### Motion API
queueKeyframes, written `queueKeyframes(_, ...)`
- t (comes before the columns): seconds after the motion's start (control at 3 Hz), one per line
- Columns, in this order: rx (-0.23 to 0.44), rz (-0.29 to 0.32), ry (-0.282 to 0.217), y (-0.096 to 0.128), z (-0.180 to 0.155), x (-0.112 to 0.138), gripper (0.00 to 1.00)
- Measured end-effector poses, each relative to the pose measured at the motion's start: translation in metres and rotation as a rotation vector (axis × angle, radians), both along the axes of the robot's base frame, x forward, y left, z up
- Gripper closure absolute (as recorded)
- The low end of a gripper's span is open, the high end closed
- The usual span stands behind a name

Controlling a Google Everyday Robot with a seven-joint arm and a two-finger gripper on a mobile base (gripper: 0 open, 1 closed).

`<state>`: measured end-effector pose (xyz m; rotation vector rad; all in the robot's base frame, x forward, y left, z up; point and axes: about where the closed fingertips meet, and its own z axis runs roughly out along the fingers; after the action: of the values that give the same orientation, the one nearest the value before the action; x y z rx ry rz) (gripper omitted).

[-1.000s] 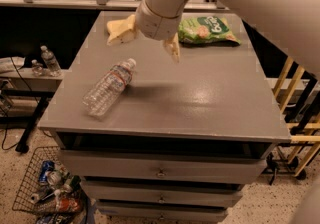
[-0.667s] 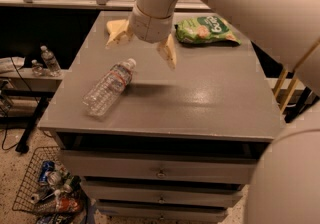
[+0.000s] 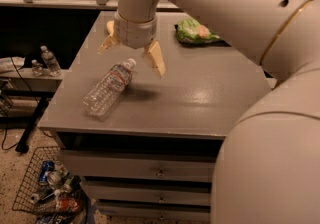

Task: Place water bottle upright

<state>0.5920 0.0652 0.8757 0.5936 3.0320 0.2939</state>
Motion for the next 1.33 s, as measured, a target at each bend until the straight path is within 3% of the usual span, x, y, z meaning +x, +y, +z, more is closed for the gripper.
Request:
queueKeyframes(0.67,0.041,-0.017,0.075,0.023,-0.025,0.007,0.0)
queueKeyframes(1.33,0.027,-0.023,0.091,0.026,-0.03,0.006,0.42)
